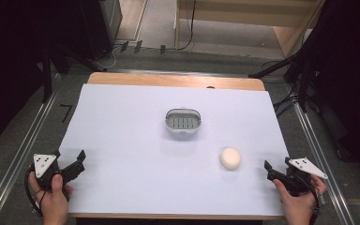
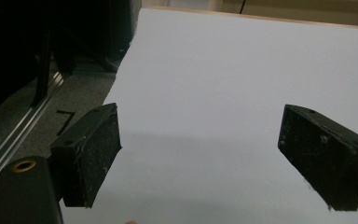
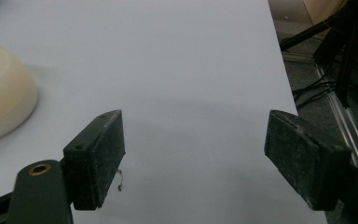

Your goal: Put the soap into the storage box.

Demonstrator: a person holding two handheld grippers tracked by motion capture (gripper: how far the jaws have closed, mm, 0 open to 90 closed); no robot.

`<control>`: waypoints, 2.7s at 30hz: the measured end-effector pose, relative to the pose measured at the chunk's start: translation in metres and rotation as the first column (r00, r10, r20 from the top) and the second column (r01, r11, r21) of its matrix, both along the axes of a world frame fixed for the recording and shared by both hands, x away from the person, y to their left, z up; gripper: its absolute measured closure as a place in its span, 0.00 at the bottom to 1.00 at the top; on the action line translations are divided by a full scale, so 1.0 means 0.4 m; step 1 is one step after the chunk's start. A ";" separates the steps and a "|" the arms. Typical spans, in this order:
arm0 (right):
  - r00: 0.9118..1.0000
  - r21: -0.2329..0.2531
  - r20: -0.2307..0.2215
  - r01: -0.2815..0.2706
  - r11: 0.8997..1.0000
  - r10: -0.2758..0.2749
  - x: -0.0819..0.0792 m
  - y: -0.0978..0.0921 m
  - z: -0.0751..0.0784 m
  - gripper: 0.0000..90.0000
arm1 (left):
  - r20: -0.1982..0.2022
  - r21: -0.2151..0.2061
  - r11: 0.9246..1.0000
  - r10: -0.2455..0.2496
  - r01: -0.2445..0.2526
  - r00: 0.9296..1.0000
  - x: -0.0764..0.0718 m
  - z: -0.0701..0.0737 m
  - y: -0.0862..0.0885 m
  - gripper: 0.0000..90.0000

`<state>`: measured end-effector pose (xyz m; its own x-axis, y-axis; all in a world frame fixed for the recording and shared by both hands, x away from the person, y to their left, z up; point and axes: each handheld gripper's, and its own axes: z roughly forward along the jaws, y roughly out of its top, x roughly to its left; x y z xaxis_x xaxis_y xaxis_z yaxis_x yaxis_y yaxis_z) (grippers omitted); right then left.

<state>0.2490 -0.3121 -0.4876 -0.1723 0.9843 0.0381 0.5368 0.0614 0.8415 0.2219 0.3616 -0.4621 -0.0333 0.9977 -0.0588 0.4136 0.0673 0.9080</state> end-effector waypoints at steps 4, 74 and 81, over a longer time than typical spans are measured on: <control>1.000 0.008 -0.021 -0.019 1.000 0.019 0.004 0.005 0.002 0.23 | -0.004 0.012 1.000 0.000 0.000 1.000 0.000 0.000 -0.003 0.15; 0.788 0.010 -0.492 -0.421 0.907 0.371 0.122 0.288 0.167 0.15 | -0.043 0.090 0.996 -0.017 0.020 0.999 0.009 -0.002 -0.027 0.16; 0.810 -0.017 -0.501 -0.361 0.932 0.305 0.135 0.307 0.137 0.15 | -0.053 0.101 0.995 -0.020 0.026 0.998 0.011 -0.002 -0.029 0.16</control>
